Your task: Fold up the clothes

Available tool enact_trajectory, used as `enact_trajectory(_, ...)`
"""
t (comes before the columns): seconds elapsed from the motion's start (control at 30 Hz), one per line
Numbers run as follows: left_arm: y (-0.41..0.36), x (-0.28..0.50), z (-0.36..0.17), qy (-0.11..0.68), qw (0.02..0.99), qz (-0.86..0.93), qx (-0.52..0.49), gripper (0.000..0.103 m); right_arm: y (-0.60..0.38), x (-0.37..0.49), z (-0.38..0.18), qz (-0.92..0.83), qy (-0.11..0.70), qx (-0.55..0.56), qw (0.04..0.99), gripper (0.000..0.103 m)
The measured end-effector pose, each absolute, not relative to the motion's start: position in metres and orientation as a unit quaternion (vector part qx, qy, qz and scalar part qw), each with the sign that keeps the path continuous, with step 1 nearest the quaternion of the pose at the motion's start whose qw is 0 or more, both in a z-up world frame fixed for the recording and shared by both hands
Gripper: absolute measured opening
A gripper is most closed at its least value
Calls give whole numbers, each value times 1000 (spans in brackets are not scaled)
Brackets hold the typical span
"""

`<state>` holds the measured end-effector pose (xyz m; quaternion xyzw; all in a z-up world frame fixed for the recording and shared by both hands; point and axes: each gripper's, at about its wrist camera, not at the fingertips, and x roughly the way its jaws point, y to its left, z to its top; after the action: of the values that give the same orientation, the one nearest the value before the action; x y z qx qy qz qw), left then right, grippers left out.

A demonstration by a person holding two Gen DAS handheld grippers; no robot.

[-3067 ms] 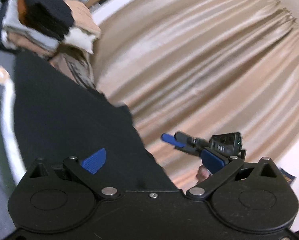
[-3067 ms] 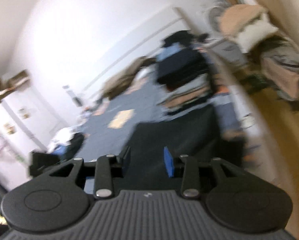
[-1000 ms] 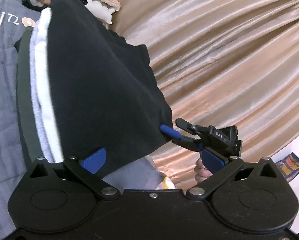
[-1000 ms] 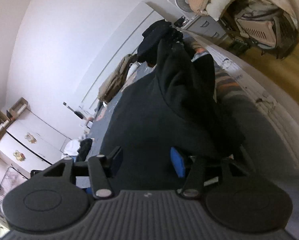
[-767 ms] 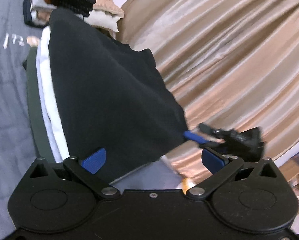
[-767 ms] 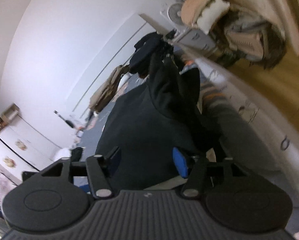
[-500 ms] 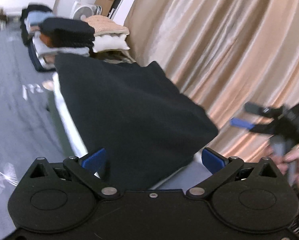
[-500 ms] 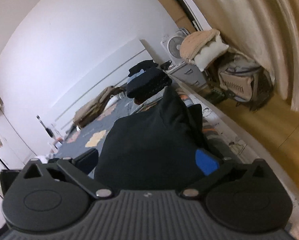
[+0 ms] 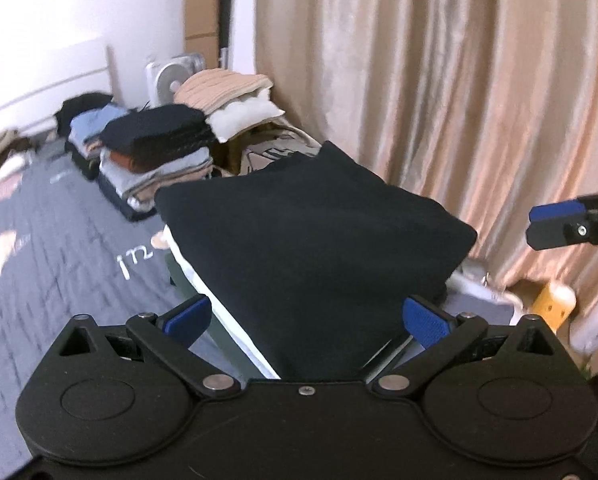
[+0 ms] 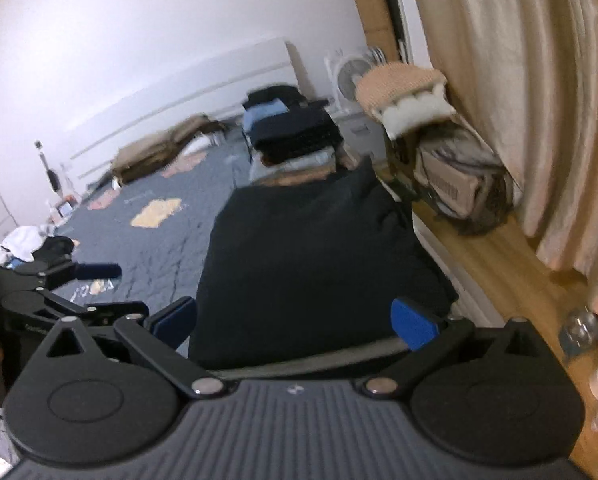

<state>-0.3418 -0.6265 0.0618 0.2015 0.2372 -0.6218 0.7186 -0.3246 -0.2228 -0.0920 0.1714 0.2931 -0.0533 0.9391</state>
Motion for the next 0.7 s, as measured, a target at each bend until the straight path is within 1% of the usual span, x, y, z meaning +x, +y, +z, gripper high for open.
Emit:
enact_trajectory(0.13,-627,-343,67,241,705,-631,215,103,-210,-322,-86,-78,319,154,932,103)
enact_trajectory(0.3,-627,-333,77,288,694,-623,218,103,-200,-319,-84,-50,359,161,918,103)
enact_trajectory(0.47,-627,-320,89,319,689,-615,215,103,-196,-321,-75,-70,376,162,910,103)
enact_trajectory(0.7,-625,-319,104,307,684,-619,233,103,-189,-321,-55,-85,383,145,908,103)
